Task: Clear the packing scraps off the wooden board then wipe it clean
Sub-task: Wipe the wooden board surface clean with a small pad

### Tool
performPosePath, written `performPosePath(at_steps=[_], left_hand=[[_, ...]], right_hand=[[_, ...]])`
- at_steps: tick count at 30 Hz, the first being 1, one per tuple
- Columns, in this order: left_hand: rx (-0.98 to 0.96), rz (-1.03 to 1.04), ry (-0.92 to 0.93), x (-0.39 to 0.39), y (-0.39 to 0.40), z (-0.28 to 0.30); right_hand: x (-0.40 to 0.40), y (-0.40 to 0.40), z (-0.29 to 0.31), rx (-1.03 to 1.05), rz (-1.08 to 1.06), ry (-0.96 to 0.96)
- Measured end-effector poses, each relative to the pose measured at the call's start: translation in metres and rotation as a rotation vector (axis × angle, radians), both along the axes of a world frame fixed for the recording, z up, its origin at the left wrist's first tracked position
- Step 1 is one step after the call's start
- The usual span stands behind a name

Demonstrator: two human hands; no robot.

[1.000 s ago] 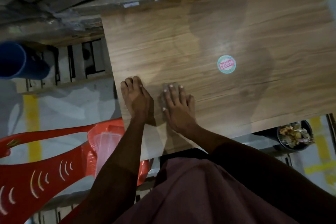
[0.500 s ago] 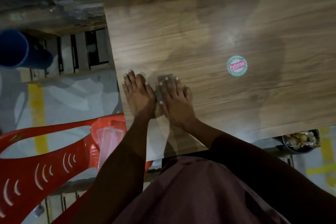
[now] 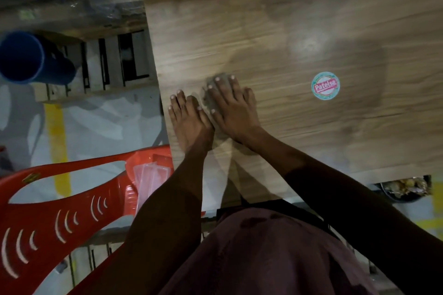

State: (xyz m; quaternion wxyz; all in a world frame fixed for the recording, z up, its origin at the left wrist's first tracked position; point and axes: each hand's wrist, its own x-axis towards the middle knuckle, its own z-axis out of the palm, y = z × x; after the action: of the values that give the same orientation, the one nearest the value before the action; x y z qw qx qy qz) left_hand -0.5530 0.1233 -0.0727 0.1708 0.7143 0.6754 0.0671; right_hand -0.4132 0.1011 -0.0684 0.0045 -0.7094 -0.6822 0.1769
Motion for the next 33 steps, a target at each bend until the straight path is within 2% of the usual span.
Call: performPosePath(at_steps=[3,8,10,11,13,16,18,21,24,26,28,30,33], left_hand=[[0.003,0.003,-0.001,0.001,-0.001,0.002],[0.007,0.02,-0.022,0.004,0.001,0.003],[-0.002,0.019,-0.026,0.003,0.001,0.002],[-0.004,0.019,-0.022,0.001,0.0,0.001],[-0.001,0.018,-0.012,-0.002,0.001,-0.002],[-0.007,0.023,-0.029,0.0,0.002,-0.001],[-0.004,0.022,-0.038,0.002,0.001,0.001],[-0.007,0.016,-0.022,0.004,0.004,0.002],[0.004,0.026,-0.002,0.002,0.006,0.0],[0.011,0.027,0.0,0.0,0.006,-0.001],[0.009,0.027,-0.004,0.0,0.006,-0.003],[-0.003,0.029,0.001,0.001,0.006,-0.003],[-0.002,0.036,-0.004,0.001,0.006,-0.003]], right_hand=[[0.019,0.009,0.001,0.031,0.001,-0.03],[0.034,0.026,-0.002,0.016,-0.399,0.029],[0.016,0.034,-0.001,0.003,-0.459,0.034],[0.004,0.038,0.0,-0.005,-0.422,0.04],[-0.014,0.042,-0.002,-0.003,-0.217,0.032],[-0.005,0.051,-0.004,0.048,-0.013,-0.005],[0.012,0.058,-0.004,0.072,-0.076,-0.019],[0.029,0.07,-0.004,0.082,-0.342,0.025],[0.013,0.086,-0.003,0.074,-0.508,-0.004],[-0.004,0.092,-0.005,0.054,-0.402,-0.009],[-0.013,0.094,-0.009,0.084,-0.145,-0.001],[-0.01,0.098,-0.01,0.117,-0.008,-0.005],[0.007,0.109,-0.01,0.131,-0.131,-0.026]])
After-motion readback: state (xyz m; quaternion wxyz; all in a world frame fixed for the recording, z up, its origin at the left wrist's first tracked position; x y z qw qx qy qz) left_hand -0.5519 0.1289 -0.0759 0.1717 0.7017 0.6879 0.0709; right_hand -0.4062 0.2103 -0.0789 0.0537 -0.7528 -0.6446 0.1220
